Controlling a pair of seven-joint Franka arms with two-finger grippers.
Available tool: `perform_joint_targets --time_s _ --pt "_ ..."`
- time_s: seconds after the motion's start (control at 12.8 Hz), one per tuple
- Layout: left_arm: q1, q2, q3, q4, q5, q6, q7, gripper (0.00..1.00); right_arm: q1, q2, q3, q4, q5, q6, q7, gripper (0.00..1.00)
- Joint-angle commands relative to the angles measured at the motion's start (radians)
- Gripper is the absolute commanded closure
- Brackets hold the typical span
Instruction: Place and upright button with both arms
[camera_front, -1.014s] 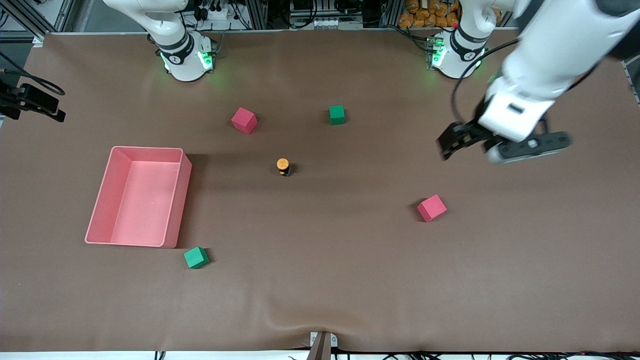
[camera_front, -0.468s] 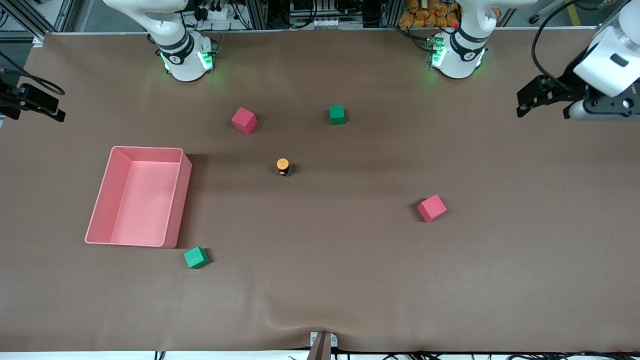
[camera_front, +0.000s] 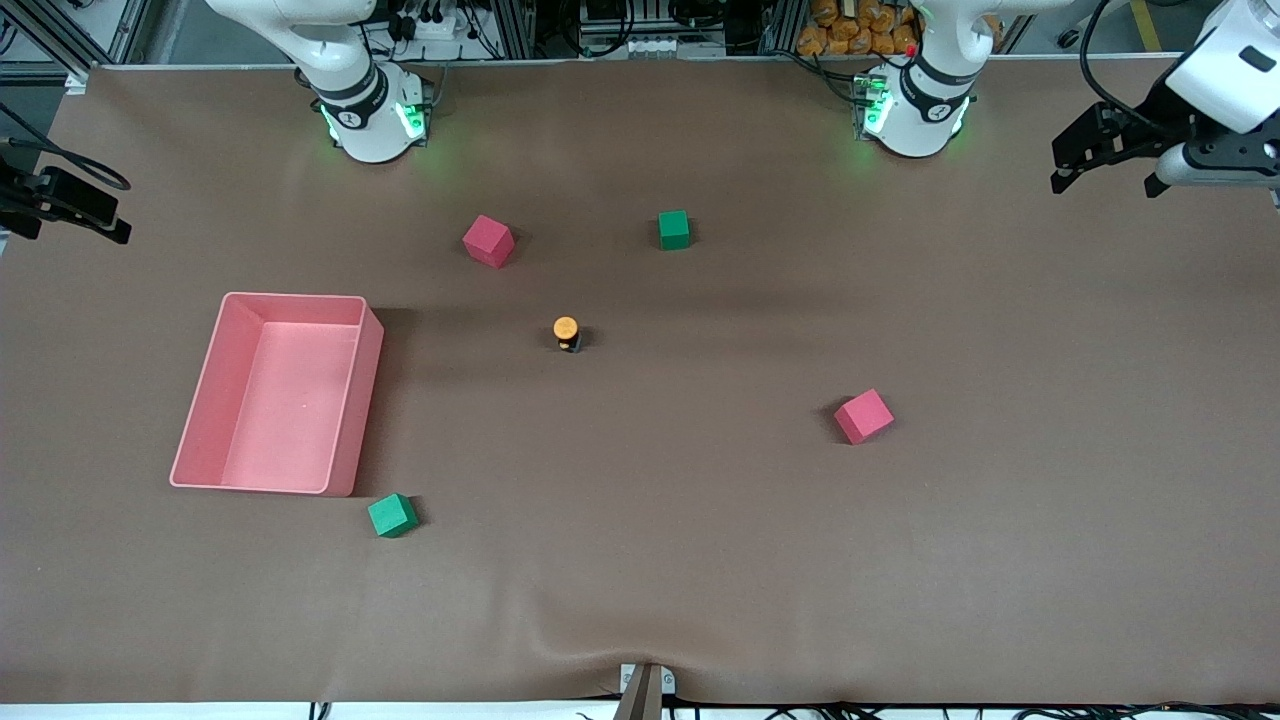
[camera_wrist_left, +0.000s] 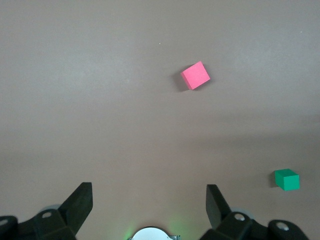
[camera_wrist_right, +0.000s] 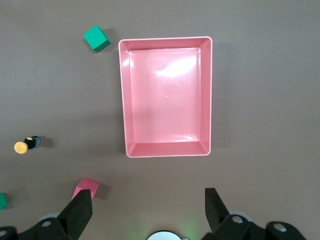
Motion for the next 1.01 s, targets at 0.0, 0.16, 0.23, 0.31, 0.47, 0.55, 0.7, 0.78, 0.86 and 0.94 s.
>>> perform_joint_targets --time_s 0.0,0.16,0.23,0.31,0.47,0.55,0.7,0.78,0.86,0.94 --pt "0.012 -0.014 -0.016 -0.001 0.01 -0.018 0.004 0.0 0.008 -0.02 -0.001 -0.01 -0.012 -0.001 -0.003 0.0" --pt "0.01 -0.014 -0.016 0.002 0.01 -0.029 0.002 0.0 0.008 -0.019 -0.001 -0.01 -0.012 -0.001 -0.003 0.0" --pt "0.012 -0.013 -0.014 0.005 0.01 -0.029 0.002 0.0 0.008 -0.019 -0.001 -0.01 -0.012 -0.001 -0.003 0.0" --pt "0.013 -0.014 -0.016 0.01 0.009 -0.032 0.004 0.0 0.008 -0.019 -0.001 -0.01 -0.012 0.0 -0.003 0.0" --pt "0.013 -0.014 -0.016 0.011 0.009 -0.055 0.005 0.0 0.009 -0.019 -0.001 -0.008 -0.015 0.0 -0.003 0.0" --pt "0.018 -0.014 -0.014 0.011 0.01 -0.061 0.01 0.0 0.008 -0.019 -0.002 -0.01 -0.015 0.0 -0.003 0.0" --pt "0.019 -0.016 -0.004 0.013 0.013 -0.072 0.012 0.0 0.009 -0.019 -0.002 -0.008 -0.015 0.0 -0.003 0.0" --pt "0.021 -0.016 -0.004 0.019 0.013 -0.073 0.012 0.0 0.009 -0.019 -0.001 -0.008 -0.013 0.002 -0.003 0.0" --pt "0.025 -0.011 -0.004 0.027 0.013 -0.079 0.01 0.0 0.009 -0.019 -0.001 -0.008 -0.013 0.0 -0.003 0.0" --pt "0.039 -0.01 -0.008 0.03 0.013 -0.081 0.005 0.0 0.009 -0.017 -0.001 -0.008 -0.015 0.002 -0.003 0.0"
